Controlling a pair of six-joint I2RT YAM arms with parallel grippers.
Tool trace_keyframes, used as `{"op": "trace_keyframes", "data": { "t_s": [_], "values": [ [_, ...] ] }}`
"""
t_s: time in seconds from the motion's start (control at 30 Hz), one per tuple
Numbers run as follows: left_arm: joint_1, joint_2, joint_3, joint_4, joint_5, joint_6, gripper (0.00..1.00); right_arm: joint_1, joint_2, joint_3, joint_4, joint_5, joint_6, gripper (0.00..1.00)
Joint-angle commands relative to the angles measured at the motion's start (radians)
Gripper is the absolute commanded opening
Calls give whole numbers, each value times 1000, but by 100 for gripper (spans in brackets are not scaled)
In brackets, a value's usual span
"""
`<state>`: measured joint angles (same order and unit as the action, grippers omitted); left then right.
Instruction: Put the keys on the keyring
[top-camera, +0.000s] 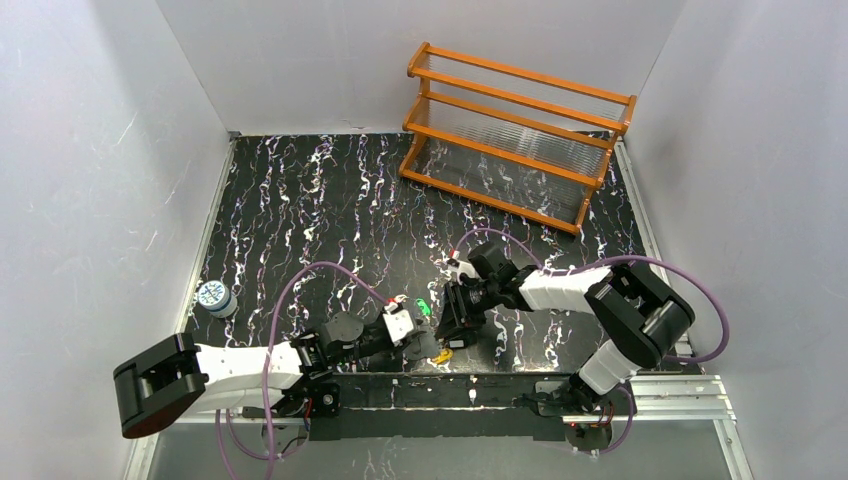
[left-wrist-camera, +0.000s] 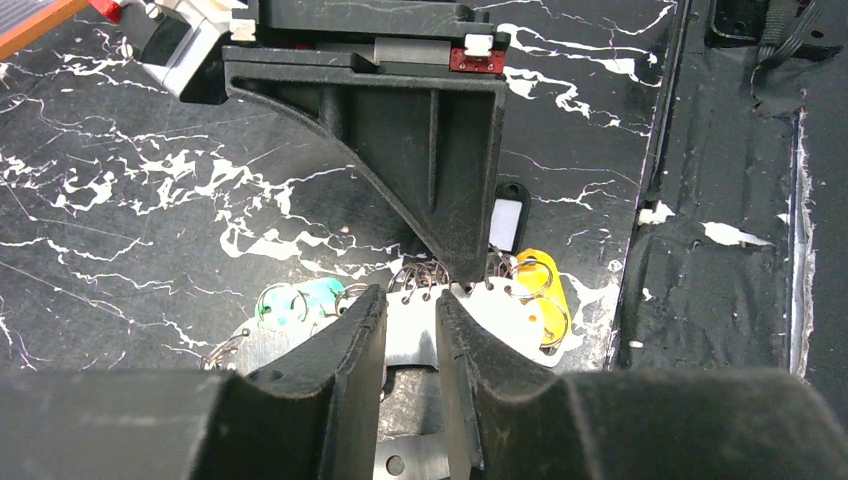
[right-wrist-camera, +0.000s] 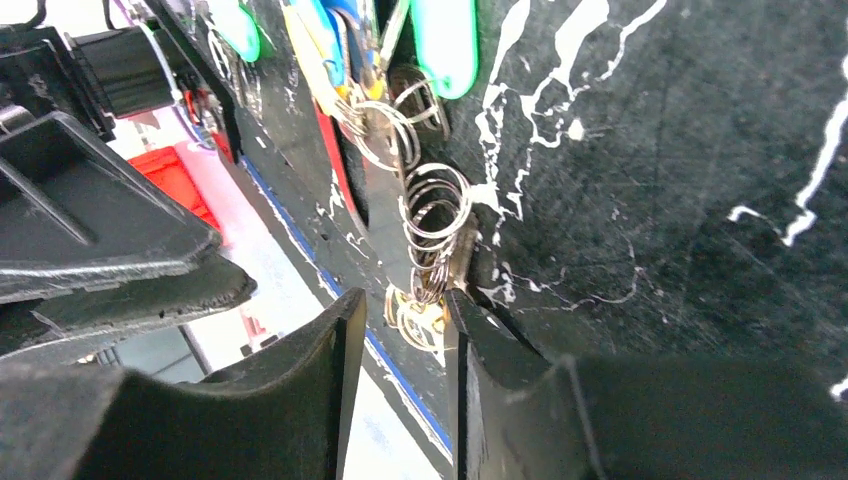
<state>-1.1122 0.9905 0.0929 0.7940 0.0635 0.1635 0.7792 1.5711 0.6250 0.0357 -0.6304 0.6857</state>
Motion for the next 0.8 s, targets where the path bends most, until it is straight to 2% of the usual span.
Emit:
{"op": "trace_keyframes", "data": {
  "t_s": [0.0, 0.4, 0.57, 0.77],
  "values": [
    [-8, -15, -9, 40, -6, 12, 22, -5, 8, 50, 70, -55, 20, 41],
    [-37, 69, 0, 72, -2, -29, 14, -4, 7, 80, 30, -37, -25, 37],
    [-73, 119, 15, 85, -49, -91, 14, -4, -34, 96, -33, 48, -70, 36],
    [-147, 171, 11, 120, -201, -157, 18, -18, -78, 88, -104, 119, -98, 36]
  ]
}}
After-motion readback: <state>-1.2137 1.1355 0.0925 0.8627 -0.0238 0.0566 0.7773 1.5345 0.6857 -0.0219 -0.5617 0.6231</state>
